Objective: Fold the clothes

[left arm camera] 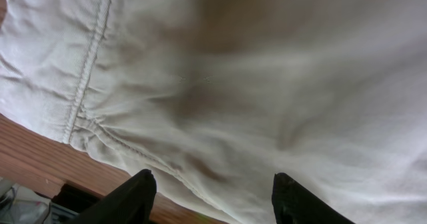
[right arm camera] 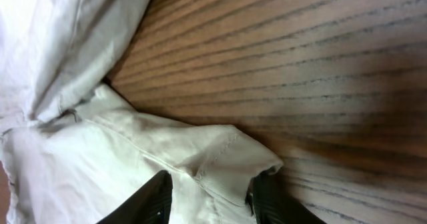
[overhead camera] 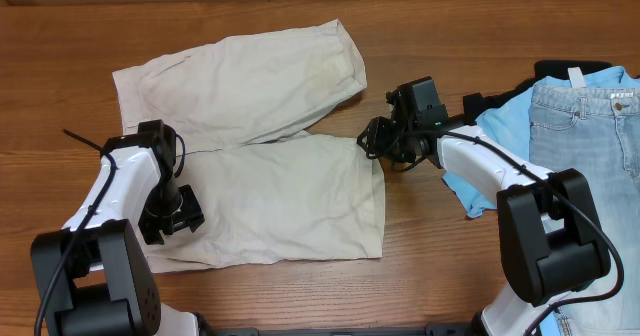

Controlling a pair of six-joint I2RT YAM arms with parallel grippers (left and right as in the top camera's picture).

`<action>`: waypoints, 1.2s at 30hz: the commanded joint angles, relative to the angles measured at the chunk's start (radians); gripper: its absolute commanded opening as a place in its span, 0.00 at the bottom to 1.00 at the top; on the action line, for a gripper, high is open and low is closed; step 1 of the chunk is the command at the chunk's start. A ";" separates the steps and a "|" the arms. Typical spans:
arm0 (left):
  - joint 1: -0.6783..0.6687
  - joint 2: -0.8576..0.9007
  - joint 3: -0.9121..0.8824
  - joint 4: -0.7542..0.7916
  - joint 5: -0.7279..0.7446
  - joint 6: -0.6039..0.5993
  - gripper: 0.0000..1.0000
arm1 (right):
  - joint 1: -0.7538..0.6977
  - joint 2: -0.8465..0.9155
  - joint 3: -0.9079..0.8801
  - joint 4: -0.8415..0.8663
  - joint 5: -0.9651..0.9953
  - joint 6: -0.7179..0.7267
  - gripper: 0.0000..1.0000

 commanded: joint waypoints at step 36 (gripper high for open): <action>0.006 -0.012 -0.006 0.010 -0.050 -0.063 0.84 | -0.254 -0.140 0.169 -0.375 -0.074 -0.203 0.59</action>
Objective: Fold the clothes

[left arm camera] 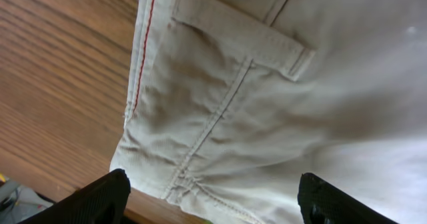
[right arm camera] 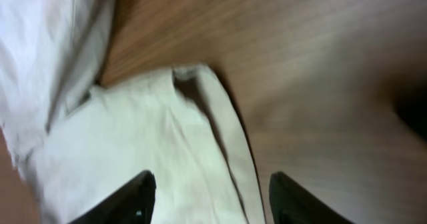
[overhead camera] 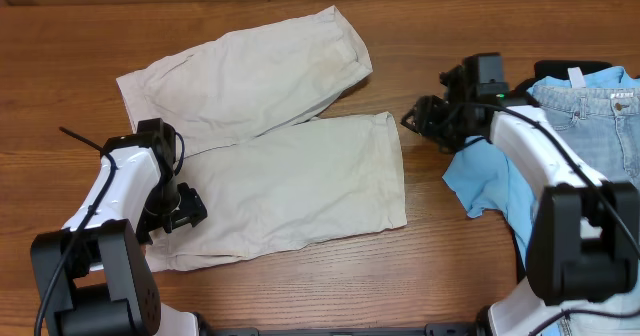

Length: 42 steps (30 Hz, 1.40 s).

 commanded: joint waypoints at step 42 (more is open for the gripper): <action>0.288 -0.010 -0.143 0.084 0.093 0.002 0.38 | 0.063 -0.090 -0.262 -0.172 0.003 -0.086 0.69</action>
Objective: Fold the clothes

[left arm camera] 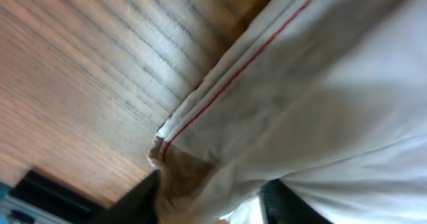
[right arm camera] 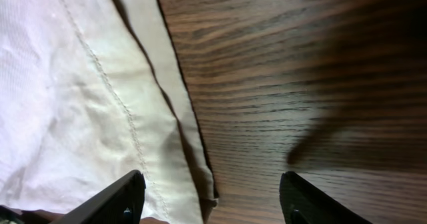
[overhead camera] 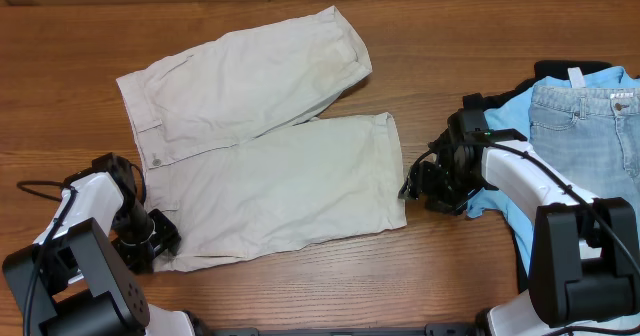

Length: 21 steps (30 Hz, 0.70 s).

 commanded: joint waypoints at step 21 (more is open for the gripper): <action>-0.043 -0.007 0.398 -0.079 0.323 0.196 0.35 | 0.016 0.020 0.216 0.272 -0.047 -0.038 0.35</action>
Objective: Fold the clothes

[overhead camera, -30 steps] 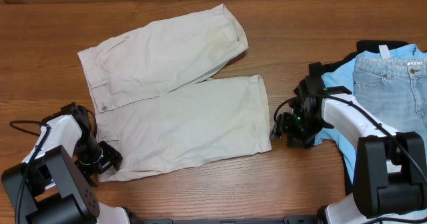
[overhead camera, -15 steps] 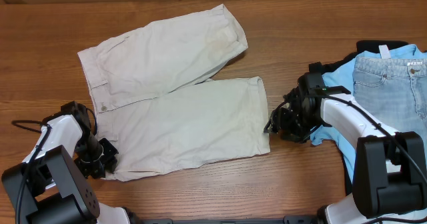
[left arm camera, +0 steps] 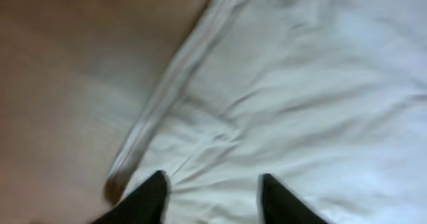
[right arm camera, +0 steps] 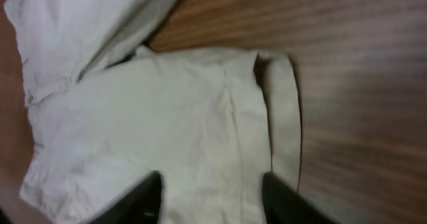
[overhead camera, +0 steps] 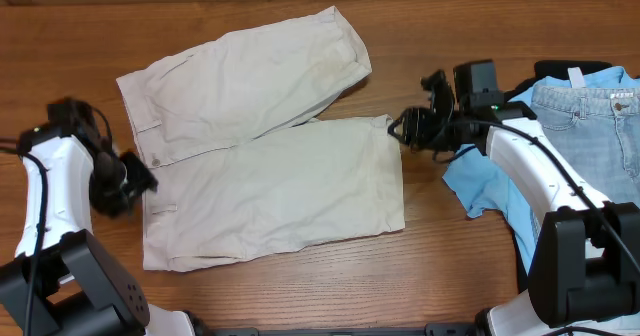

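Observation:
Beige shorts (overhead camera: 260, 156) lie spread flat on the wooden table (overhead camera: 480, 266), legs pointing right, waistband at the left. My left gripper (overhead camera: 128, 184) hangs open at the waistband's left edge; the left wrist view shows its fingertips (left arm camera: 150, 197) over the beige cloth (left arm camera: 300, 104) with nothing between them. My right gripper (overhead camera: 400, 131) is open at the top right corner of the near leg's hem. In the right wrist view that hem (right arm camera: 283, 117) lies just past the fingers (right arm camera: 143, 197), which hold nothing.
At the right edge lies a pile of clothes: a light blue garment (overhead camera: 490, 176) and pale jeans (overhead camera: 585, 126) on top. The right arm passes over its left part.
My left gripper has moved up from the waistband's lower left corner to its middle left edge. My right gripper has moved from beside the near leg's lower hem up to its top right corner.
First my left gripper stood over the shorts' waist and my right was shut on the near leg's hem. Then the hem lay farther right and the right gripper was off it, open. Both grippers then sat at the lower corners, and now they are higher along each end.

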Controlling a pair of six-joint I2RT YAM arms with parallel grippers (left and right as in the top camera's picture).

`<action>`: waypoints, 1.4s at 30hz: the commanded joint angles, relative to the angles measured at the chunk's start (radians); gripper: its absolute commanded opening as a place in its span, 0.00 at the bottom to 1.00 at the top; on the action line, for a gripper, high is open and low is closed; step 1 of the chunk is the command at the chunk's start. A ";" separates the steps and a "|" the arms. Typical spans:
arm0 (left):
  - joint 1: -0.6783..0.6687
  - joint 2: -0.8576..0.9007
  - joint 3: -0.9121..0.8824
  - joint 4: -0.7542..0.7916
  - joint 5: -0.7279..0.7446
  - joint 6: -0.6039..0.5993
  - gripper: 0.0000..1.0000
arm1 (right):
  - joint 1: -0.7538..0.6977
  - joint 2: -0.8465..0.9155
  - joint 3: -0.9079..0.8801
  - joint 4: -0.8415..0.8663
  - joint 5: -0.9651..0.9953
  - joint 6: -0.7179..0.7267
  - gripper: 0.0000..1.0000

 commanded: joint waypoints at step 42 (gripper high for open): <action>-0.237 -0.007 -0.216 0.239 -0.067 0.117 0.16 | 0.053 0.282 0.027 -0.365 0.201 0.229 0.11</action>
